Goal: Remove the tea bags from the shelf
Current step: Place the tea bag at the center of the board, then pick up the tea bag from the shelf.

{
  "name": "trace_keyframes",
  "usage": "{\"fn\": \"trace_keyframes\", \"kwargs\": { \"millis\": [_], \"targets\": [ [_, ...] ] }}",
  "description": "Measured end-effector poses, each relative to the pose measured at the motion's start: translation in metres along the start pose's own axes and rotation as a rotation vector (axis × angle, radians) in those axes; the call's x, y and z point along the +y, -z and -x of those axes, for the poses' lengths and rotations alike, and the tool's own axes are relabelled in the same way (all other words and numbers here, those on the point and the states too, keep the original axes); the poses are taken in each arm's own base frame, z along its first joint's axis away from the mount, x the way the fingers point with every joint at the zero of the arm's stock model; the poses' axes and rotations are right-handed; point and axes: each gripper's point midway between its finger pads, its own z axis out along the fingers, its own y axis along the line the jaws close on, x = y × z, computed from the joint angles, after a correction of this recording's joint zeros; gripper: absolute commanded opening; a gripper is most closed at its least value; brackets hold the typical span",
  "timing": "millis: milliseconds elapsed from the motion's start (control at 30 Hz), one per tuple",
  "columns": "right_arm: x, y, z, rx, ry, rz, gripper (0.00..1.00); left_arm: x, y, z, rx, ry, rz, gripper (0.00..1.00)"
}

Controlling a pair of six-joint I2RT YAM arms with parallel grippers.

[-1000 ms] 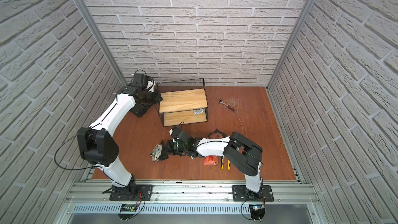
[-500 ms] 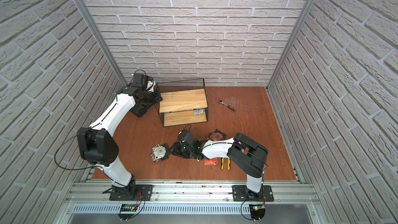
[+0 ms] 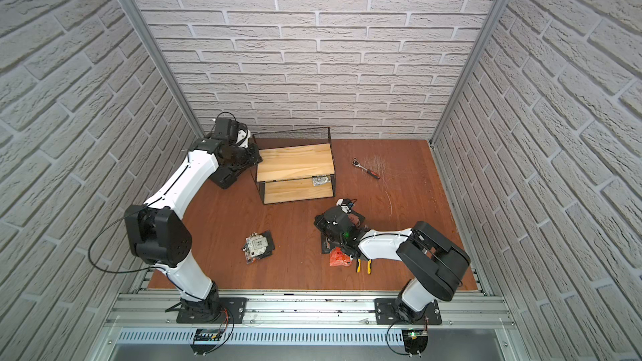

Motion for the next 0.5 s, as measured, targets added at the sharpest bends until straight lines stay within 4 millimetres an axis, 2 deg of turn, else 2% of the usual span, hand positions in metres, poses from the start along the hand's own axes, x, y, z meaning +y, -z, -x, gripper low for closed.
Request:
{"fn": "trace_keyframes", "kwargs": {
  "millis": [100, 267, 333, 500],
  "targets": [
    [0.004, -0.021, 0.016, -0.079, -0.069, 0.037, 0.13, 0.0, 0.0, 0.0, 0.0, 0.0, 0.0, 0.07],
    [0.014, -0.052, 0.032, -0.186, -0.161, 0.111, 0.16, 0.0, 0.0, 0.0, 0.001, 0.002, 0.0, 0.07],
    [0.023, -0.065, 0.041, -0.244, -0.194, 0.152, 0.19, 0.0, 0.0, 0.0, 0.002, 0.003, -0.001, 0.07],
    [0.047, -0.076, 0.063, -0.368, -0.25, 0.227, 0.3, -0.001, 0.0, 0.0, 0.002, 0.003, -0.002, 0.07]
  ]
}}
